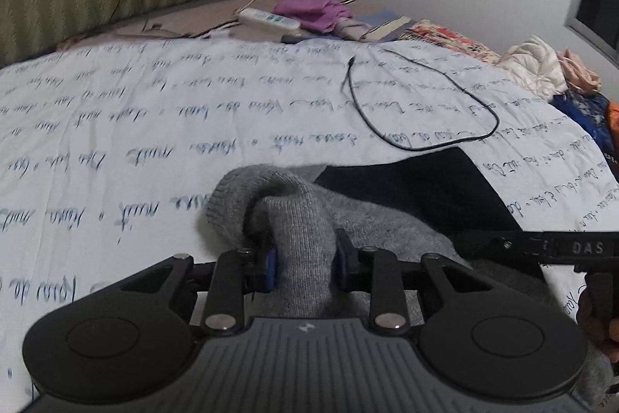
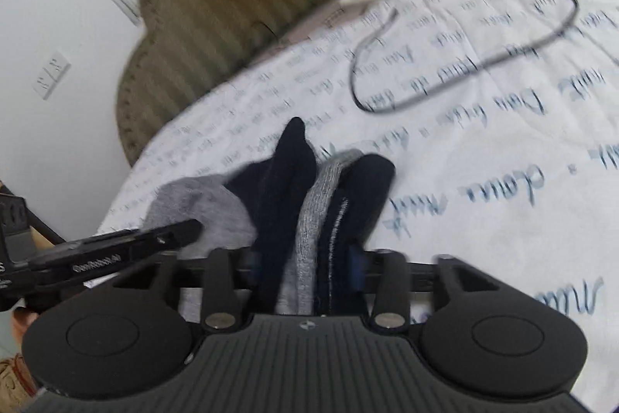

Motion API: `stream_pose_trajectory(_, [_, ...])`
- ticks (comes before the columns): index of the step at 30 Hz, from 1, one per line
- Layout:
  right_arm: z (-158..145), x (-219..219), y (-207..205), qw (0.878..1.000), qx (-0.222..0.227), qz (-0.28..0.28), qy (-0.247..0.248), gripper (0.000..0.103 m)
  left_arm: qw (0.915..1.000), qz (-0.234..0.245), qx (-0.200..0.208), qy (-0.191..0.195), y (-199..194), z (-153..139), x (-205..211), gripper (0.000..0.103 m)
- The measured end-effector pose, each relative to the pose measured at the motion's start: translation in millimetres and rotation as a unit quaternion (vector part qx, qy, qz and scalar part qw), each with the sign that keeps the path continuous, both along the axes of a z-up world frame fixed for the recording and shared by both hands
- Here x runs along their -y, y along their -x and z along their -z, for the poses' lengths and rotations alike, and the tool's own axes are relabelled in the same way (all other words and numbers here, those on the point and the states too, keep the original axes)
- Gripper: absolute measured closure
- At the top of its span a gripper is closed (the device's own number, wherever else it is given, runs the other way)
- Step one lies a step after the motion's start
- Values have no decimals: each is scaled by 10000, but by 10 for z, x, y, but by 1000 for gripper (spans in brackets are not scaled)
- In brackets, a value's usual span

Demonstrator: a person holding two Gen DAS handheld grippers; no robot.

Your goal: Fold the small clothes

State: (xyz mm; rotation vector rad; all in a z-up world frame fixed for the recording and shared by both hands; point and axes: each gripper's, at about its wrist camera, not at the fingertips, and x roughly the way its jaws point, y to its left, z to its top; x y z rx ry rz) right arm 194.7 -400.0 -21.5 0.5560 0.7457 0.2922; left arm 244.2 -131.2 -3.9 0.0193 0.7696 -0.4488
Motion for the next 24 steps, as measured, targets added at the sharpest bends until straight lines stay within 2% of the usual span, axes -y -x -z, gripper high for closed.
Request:
stream_pose_trajectory(1, [-8,19,69,10000,32,32,3,39,10000,8,32,-4,54,-14,-32,71])
stream_pose_trajectory(3, [-64,83,249,9999,126,38,-90,37,9998,0,94,-158,204,-59,-103,62])
stream_pose_trajectory(5, [-105,147,447,9997,103,23,-224,35,9997,-72,101,-199,390,-104,-219,40])
stream_pose_trajectory(6, [-120,172,569,9995,70,-15,-305,33,9998,-104,64,-126,499,-119,-296,36])
stream_pose_trajectory(8, [-132,162,802,9988,28,-236,-424,21,9999,-27,-97,64,725,-114,-426,34])
stream_pose_trajectory(10, [-106,96,1046,9976,-109,-543,-408,15,9989,49,-395,252,935,-44,-528,34])
stream_pose_trajectory(12, [-13,-16,1194,9967,-277,-715,-264,13,9979,12,-579,286,1105,70,-567,34])
stream_pose_trajectory(14, [11,-111,1309,9983,-315,-475,125,19,9979,-199,-608,-69,1214,183,-522,35])
stream_pose_trajectory(16, [-84,-195,1454,9990,-228,-118,362,16,9976,-410,-473,-289,1339,176,-488,35])
stream_pose_trajectory(19, [-249,-374,1712,9967,53,197,783,2,9972,-589,-296,-354,1527,60,-465,34])
stream_pose_trajectory(21, [-296,-490,1861,9941,125,301,1038,0,9968,-655,-275,-374,1615,21,-454,34])
stream_pose_trajectory(24, [-270,-588,1981,9921,-105,385,1190,0,9961,-719,-377,-351,1726,26,-444,32])
